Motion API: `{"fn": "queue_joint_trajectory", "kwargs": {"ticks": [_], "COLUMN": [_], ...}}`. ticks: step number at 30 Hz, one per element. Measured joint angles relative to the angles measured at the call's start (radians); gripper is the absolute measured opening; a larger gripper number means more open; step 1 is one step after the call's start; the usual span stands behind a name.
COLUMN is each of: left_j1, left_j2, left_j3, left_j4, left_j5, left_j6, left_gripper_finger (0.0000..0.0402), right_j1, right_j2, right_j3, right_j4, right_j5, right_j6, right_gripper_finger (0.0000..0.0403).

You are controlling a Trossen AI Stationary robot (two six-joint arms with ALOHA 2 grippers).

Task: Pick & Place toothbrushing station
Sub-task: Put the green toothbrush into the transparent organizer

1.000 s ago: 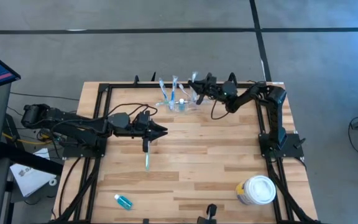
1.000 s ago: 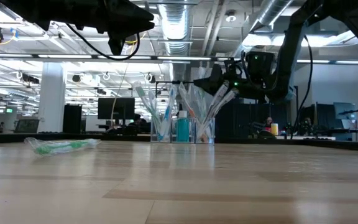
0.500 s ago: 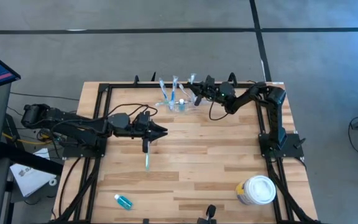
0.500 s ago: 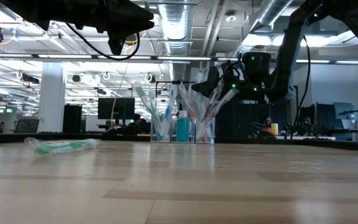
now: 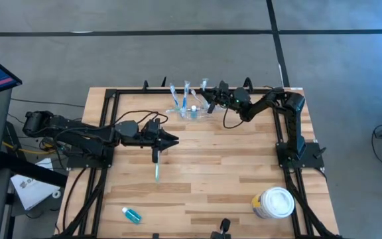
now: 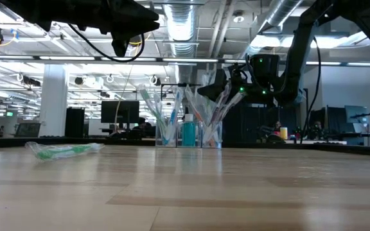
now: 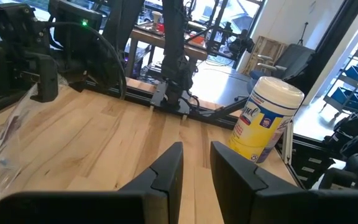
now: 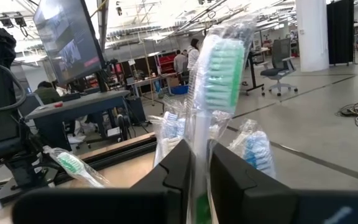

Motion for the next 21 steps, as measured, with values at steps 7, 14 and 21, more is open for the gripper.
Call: {"fn": "queue_joint_trajectory", "kwargs": {"ticks": [7, 14, 21], "left_j1": [0.0, 0.0, 0.0], "left_j2": [0.0, 0.0, 0.0], "left_j3": [0.0, 0.0, 0.0], "left_j4": [0.0, 0.0, 0.0], "left_j5": [0.0, 0.0, 0.0], "left_j6": [0.0, 0.0, 0.0], "left_gripper_finger": [0.0076, 0.0076, 0.0076], "right_j1": [-0.003, -0.01, -0.016], "right_j2": [-0.002, -0.004, -0.004], "right_j3": [0.0, 0.0, 0.0], "right_j4": [0.003, 0.032, 0.062], "right_j5": [-0.001, -0.057, -0.092], "right_j6": [0.0, 0.001, 0.025], "right_gripper_finger": [0.0046, 0.0047, 0.0047]}}
